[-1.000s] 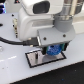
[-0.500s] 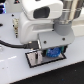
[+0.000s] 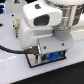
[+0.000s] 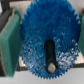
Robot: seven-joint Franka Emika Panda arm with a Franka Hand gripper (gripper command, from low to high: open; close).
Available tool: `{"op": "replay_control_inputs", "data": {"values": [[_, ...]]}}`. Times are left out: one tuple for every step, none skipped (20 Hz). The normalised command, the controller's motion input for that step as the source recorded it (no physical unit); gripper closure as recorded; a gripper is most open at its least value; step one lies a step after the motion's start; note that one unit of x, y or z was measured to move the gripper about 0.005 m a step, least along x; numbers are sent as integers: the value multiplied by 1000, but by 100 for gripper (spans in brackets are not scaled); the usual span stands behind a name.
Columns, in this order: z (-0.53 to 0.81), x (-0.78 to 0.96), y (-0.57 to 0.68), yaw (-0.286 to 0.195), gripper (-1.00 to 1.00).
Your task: Insert the blue gear onto the right peg, followed by the red gear
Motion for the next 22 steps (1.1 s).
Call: {"op": "replay_control_inputs", "data": {"values": [[167, -25, 100, 0, -100], [149, -21, 95, 0, -100], [384, -36, 87, 0, -100], [330, 6, 75, 0, -100], [390, -66, 74, 0, -100], [406, -153, 107, 0, -100], [425, -107, 71, 0, -100], [496, -177, 92, 0, -100], [472, -157, 119, 0, -100], [522, -174, 85, 0, -100], [424, -275, 128, 0, -100], [414, -377, 96, 0, -100], [359, -400, 119, 0, -100], [404, -433, 189, 0, -100], [329, -435, 131, 0, -100], [288, -466, 94, 0, -100], [264, -521, 91, 0, -100], [109, -505, 69, 0, -100], [88, -497, 61, 0, -100], [76, -548, 82, 0, -100], [67, -601, 41, 0, -100], [37, -633, 39, 0, -100]]}}
